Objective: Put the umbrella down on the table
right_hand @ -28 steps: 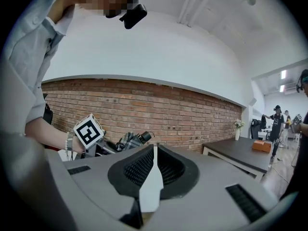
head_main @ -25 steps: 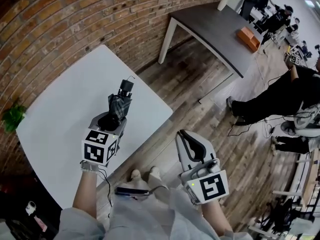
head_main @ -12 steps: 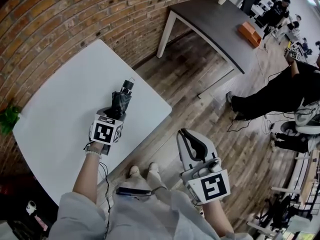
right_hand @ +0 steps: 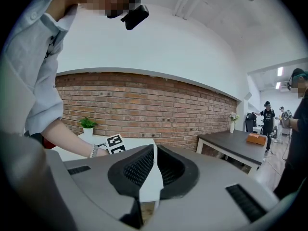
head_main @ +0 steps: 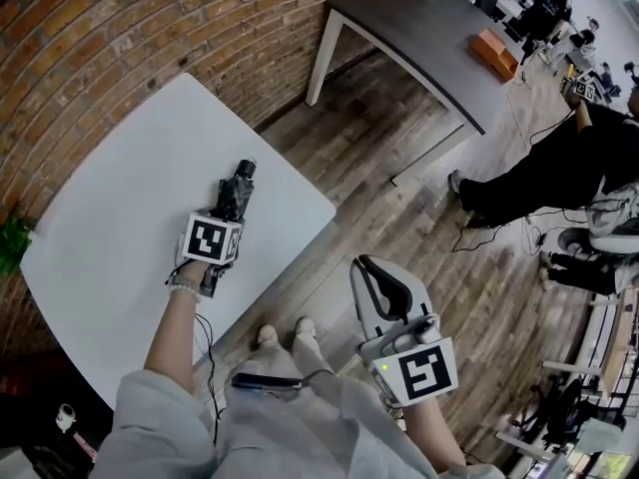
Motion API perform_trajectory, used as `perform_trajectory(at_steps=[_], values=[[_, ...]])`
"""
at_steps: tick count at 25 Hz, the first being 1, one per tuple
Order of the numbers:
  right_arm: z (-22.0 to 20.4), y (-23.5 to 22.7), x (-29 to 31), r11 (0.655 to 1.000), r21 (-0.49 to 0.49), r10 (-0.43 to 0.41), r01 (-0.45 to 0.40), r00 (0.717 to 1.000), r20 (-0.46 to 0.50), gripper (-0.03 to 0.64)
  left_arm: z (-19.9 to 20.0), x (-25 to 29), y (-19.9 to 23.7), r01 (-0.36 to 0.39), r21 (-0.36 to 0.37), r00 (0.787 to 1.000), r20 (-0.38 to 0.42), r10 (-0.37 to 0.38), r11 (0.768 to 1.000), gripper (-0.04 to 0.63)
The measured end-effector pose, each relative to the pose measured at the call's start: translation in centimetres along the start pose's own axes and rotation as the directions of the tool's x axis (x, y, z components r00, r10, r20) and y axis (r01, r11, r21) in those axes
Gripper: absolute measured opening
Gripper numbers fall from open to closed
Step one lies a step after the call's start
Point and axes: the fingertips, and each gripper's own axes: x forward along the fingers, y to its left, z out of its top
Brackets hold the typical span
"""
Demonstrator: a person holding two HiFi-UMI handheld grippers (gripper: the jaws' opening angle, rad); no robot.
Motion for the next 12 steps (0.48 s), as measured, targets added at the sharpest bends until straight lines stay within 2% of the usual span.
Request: perform_trajectory(at_steps=[5,12], values=[[-0.4,-0.7,-0.3,1.0,0.007,-0.007,0.007,1.0,-0.001,0.054,0.1,0.4,-0.2,-0.016,0.018,1.0,-0.023,0.017,1.0,0.258],[-0.3,-0.6,-0.5,1.0,0.007,0.017,-0.017,1.0,0.003,0.054,0.9,-2.2,-0.9,-0.024,0.003,0.998,0.053,0.024,1.0,0.278]])
